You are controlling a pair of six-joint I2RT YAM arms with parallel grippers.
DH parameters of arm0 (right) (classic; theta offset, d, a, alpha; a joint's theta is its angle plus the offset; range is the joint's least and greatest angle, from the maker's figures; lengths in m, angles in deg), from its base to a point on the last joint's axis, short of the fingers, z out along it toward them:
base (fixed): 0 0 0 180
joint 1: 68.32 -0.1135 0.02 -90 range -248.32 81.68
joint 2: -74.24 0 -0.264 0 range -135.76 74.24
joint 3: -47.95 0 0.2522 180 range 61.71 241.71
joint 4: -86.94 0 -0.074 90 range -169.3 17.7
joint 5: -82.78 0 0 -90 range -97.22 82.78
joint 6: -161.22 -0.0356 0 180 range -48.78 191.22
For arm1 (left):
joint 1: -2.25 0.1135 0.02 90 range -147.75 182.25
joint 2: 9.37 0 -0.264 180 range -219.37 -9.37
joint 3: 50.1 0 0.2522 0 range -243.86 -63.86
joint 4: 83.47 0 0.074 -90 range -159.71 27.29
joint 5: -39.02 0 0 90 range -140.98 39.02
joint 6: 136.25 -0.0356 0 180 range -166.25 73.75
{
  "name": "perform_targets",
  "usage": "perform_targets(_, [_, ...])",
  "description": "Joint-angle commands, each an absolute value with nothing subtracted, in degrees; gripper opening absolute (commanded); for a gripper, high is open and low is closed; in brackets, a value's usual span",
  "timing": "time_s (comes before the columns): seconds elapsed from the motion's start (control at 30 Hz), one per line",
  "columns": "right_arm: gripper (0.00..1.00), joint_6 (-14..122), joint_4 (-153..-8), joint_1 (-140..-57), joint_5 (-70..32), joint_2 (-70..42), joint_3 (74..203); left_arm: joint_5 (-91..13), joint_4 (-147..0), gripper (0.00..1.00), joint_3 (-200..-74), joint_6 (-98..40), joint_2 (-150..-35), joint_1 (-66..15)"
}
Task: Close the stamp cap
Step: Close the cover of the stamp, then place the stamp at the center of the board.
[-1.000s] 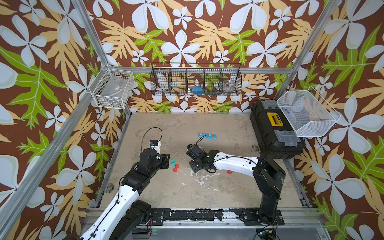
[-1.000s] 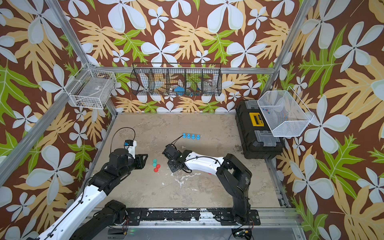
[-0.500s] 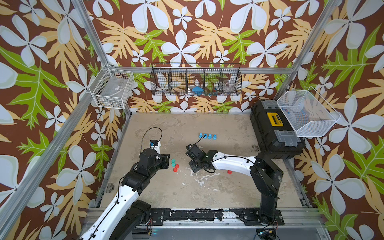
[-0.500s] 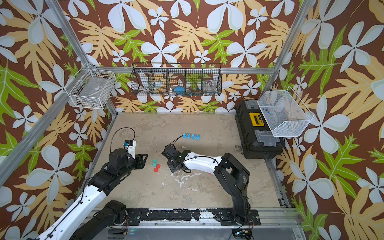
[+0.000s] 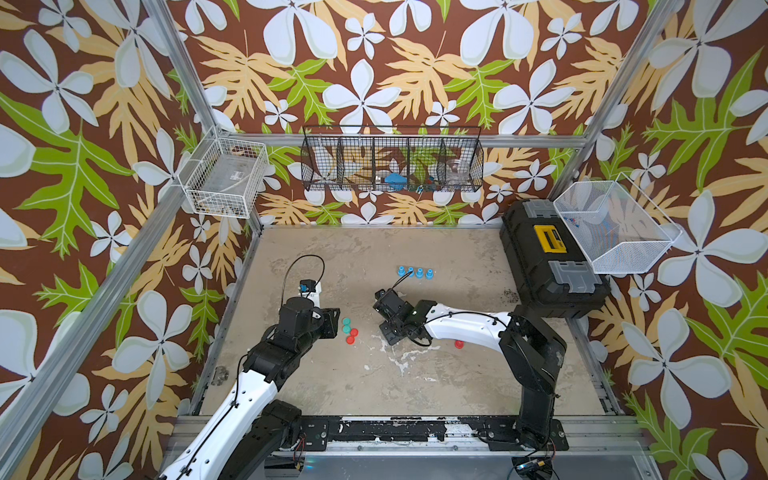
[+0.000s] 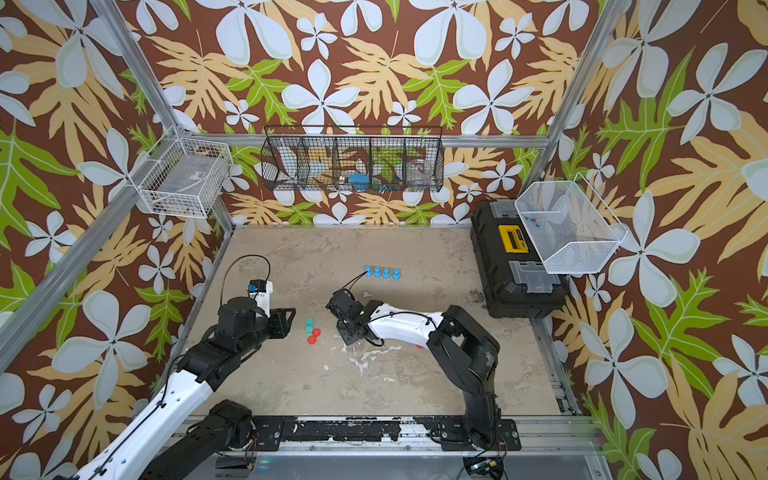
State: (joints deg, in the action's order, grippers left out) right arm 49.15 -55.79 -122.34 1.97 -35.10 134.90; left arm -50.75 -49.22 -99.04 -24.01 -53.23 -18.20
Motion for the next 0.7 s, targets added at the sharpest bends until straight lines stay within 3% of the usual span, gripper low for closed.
perform_targets(0.0, [0.09, 49.3, -56.7, -122.4, 2.4, -35.5, 135.2, -51.2, -49.8, 0.42, -98.9, -24.4, -53.2, -18.1])
perform_targets(0.67, [0.09, 48.9, -58.0, -122.4, 1.7, -37.6, 132.4, -51.2, -49.8, 0.42, -98.9, -24.4, -53.1, -18.1])
